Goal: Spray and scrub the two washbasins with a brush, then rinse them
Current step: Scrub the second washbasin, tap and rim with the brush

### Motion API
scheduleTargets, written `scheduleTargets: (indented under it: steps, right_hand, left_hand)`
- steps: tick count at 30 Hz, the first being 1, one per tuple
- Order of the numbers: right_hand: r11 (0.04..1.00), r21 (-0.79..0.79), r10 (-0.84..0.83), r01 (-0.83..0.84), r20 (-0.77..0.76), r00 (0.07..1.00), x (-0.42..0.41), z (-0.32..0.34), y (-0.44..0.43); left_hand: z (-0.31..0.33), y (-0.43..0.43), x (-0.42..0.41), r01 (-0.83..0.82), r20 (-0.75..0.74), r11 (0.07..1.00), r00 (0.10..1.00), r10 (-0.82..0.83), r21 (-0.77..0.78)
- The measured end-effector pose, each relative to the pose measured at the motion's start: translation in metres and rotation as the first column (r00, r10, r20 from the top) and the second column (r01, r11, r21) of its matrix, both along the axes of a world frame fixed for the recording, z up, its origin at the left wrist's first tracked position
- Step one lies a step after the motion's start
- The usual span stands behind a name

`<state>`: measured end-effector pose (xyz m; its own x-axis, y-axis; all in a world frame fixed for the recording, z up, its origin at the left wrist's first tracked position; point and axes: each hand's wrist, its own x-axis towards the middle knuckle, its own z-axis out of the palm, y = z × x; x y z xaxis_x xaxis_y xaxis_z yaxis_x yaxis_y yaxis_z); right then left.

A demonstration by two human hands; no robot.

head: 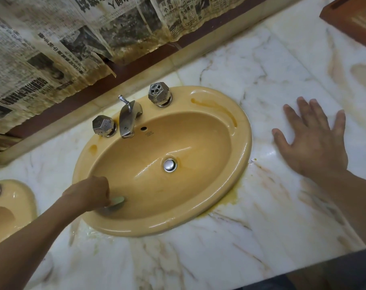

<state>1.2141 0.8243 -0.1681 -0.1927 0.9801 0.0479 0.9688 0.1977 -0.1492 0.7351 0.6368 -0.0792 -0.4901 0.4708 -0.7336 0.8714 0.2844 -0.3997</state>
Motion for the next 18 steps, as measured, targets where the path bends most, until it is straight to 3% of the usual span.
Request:
scheduleTargets:
  steps: [3,5,7,8,10,11,18]
  right_hand:
    - [1.000,-0.004,0.004,-0.004,0.010,1.000,0.000,0.000,0.001]
    - [1.000,-0.007,0.005,-0.004,0.015,1.000,0.001,-0.001,0.001]
    - [1.000,-0.004,0.003,-0.003,0.014,1.000,0.001,-0.001,0.001]
    - [1.000,-0.001,0.002,-0.002,0.012,1.000,0.000,-0.001,0.000]
    - [1.000,0.001,-0.002,0.002,0.010,1.000,0.000,0.000,0.000]
    - [1.000,0.000,-0.004,0.004,0.013,1.000,0.000,0.000,0.000]
    - [1.000,0.010,-0.007,0.007,0.016,1.000,0.000,-0.002,0.000]
  left_hand:
    - [0.013,-0.001,-0.002,-0.093,0.081,0.995,0.992,0.096,-0.046]
    - [0.018,-0.004,-0.011,-0.085,0.007,0.996,0.996,0.084,0.024]
    - [0.019,-0.007,-0.021,0.035,-0.142,0.987,0.990,-0.013,0.158]
    - [0.018,-0.009,-0.024,0.189,-0.216,0.955,0.966,-0.139,0.228]
    - [0.014,-0.010,-0.031,0.510,-0.292,0.796,0.855,-0.429,0.325]
    - [0.013,-0.007,-0.035,0.580,-0.308,0.729,0.814,-0.493,0.364]
    - [0.009,0.031,-0.033,0.624,-0.331,0.521,0.768,-0.549,0.583]
